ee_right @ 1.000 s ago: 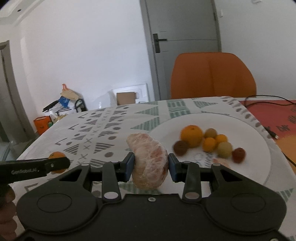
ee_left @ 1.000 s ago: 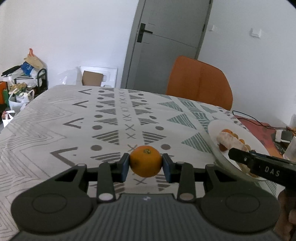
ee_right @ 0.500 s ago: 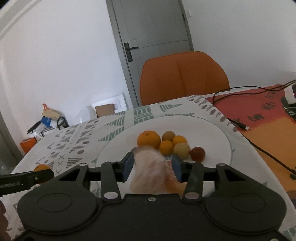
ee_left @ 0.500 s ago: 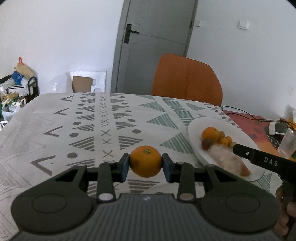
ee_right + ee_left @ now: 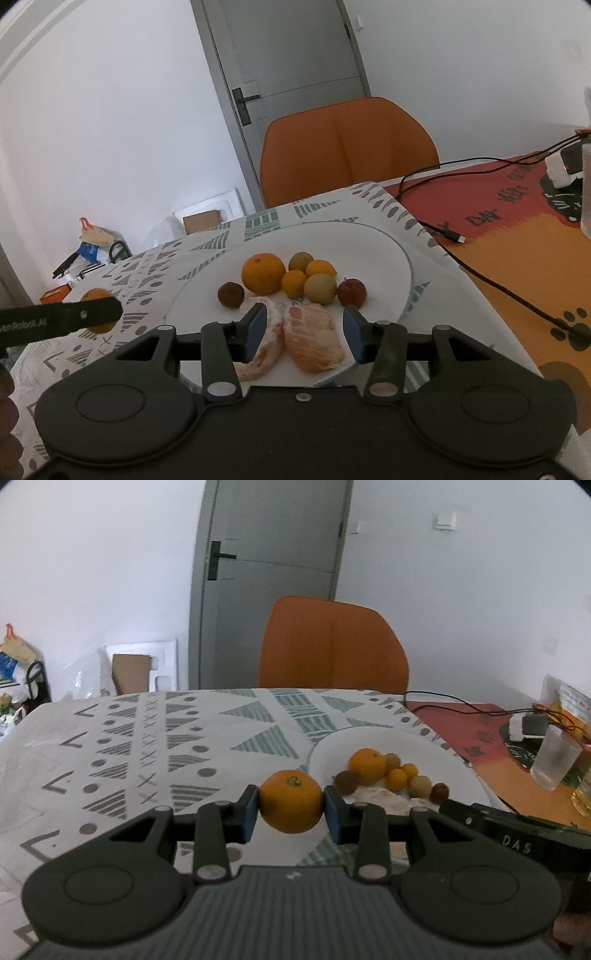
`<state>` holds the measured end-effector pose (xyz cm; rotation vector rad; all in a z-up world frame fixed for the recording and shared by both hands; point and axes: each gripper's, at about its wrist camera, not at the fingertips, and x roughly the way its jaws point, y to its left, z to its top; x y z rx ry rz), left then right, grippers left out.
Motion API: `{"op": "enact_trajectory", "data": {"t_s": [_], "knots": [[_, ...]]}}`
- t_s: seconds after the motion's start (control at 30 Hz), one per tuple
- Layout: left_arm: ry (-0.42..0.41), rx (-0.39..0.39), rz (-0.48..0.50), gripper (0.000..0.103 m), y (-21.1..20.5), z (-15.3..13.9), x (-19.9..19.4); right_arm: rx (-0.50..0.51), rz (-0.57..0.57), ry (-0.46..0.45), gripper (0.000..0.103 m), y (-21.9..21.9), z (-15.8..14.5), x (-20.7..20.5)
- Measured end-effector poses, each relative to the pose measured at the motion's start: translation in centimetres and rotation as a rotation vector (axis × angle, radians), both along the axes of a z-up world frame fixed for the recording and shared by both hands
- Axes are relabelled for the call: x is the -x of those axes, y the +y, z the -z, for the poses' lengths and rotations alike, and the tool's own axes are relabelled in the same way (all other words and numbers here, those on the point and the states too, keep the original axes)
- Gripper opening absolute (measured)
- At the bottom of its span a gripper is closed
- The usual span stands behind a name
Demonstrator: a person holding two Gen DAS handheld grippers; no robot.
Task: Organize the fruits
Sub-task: 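Carry the mandarin and peeled mandarin onto the white plate and open both grippers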
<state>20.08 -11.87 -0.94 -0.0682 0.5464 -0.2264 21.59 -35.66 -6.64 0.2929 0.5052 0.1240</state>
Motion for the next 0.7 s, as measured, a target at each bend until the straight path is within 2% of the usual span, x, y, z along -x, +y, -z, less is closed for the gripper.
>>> {"op": "enact_trajectory", "data": {"t_s": [0.47,0.57,0.7], "knots": [[-0.021,-0.016,0.068,0.037,-3.4,-0.8,-1.0,-0.014,-0.011,-0.013,0.051,-0.6,-0.2,0.6],[-0.047,-0.032,0.052,0.042,-3.6,-1.0,-0.7,-0.01,-0.021,-0.016,0.055,-0.5,-0.4,0.8],[-0.039,-0.028,0.029,0.058,-2.8,-0.9,-0.4,-0.004,-0.031,-0.013,0.056,-0.2,-0.4,0.8]]}}
